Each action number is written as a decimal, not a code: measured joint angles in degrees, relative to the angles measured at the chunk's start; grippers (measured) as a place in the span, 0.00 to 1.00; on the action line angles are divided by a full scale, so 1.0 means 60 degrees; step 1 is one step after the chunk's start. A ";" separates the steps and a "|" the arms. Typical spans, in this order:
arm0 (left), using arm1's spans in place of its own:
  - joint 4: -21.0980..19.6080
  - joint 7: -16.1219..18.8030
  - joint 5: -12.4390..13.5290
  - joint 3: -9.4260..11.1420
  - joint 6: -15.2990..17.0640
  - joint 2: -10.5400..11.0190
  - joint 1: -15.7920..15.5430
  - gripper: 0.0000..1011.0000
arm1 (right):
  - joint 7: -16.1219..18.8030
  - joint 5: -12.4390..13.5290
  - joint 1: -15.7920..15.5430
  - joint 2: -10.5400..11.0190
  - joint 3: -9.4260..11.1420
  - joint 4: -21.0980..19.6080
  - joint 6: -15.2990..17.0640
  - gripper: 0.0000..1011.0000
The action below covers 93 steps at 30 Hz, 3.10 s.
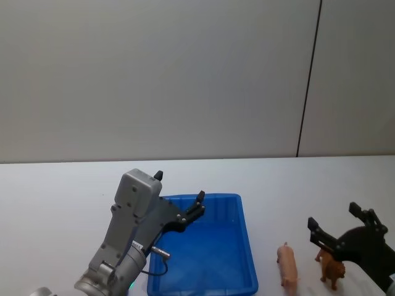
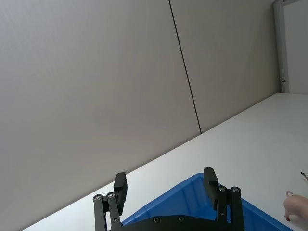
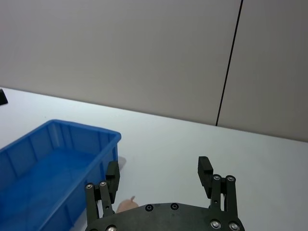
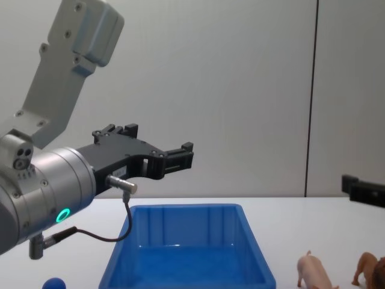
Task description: Pick up the two dolls from the table and place them into the box.
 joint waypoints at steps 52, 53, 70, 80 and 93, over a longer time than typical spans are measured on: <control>0.0000 0.0002 0.0000 0.0000 0.0000 0.0000 0.0000 0.99 | 0.0697 -0.0088 0.0027 0.0019 -0.0012 0.1644 0.0980 0.67; 0.0000 0.0001 0.0000 0.0000 0.0000 -0.0001 0.0000 0.99 | 0.0699 -0.0083 0.0057 -0.0003 -0.0017 0.1689 0.0962 0.61; 0.0000 0.0001 0.0000 0.0000 0.0000 -0.0001 0.0000 0.99 | 0.0573 -0.0446 0.0241 -0.0092 -0.0024 0.1677 0.0375 0.42; 0.0000 0.0001 0.0000 0.0000 0.0000 -0.0001 0.0000 0.99 | 0.0785 -0.0784 0.0585 -0.0186 -0.0015 0.1358 -0.0135 0.42; 0.0000 0.0001 0.0000 0.0000 0.0000 -0.0001 0.0000 0.99 | 0.1924 -0.0807 0.1555 -0.0624 -0.0183 0.1257 -0.0237 0.42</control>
